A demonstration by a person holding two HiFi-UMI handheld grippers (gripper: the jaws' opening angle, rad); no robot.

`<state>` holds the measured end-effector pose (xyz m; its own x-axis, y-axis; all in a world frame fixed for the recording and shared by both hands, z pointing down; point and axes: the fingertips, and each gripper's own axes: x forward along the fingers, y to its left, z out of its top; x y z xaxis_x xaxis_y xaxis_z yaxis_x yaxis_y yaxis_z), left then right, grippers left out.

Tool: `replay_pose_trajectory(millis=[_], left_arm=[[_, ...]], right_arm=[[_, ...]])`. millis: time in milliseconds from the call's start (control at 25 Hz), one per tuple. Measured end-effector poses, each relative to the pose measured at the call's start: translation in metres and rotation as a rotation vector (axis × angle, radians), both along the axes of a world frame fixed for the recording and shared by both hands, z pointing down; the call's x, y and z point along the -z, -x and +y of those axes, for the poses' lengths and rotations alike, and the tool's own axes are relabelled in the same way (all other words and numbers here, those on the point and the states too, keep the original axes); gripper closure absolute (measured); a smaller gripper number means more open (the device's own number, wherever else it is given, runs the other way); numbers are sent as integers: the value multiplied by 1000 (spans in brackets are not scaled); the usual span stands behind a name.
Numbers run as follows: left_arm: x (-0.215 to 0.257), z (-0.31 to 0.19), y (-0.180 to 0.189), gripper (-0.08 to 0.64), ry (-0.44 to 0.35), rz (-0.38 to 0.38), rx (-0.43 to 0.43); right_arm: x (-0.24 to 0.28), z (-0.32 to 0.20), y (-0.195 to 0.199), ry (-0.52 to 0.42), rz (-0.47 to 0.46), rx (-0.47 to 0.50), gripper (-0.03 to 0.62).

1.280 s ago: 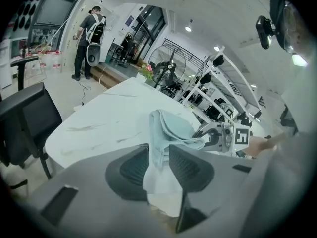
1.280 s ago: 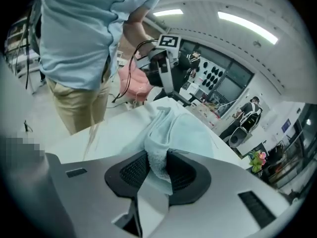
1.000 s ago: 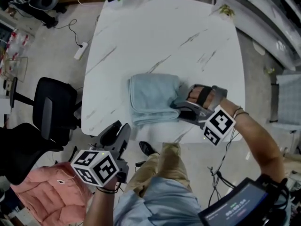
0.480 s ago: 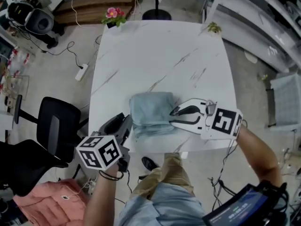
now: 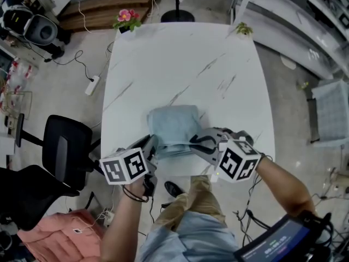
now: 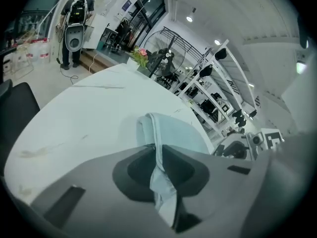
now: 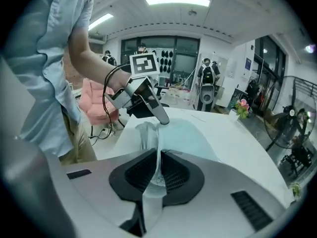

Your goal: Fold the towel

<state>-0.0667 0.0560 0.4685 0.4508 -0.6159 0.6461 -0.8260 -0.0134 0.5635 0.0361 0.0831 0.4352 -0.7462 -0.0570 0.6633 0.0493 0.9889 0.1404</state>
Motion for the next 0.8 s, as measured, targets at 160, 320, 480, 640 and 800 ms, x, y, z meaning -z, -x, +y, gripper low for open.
replay_pose_trajectory(millis=[160,320,480,640,800], left_arm=[[16,17,-3,515,-15,41,9],[-4,39,-3,514,20,42,5],[-22,43,-6,508,33,50,17],[-30,38,-11,506,25,33,-7],[-34,37,-8,497,5,28,-18]], right_arm=[[15,12,-3,-74,-34,4,549],[-13,27,-10,-93,34,38,540],[-50,33,-17,-72,87,31,540],[-62,28,-15,-16,71,-16,548],[-65,29,-12,40,76,-34,546]])
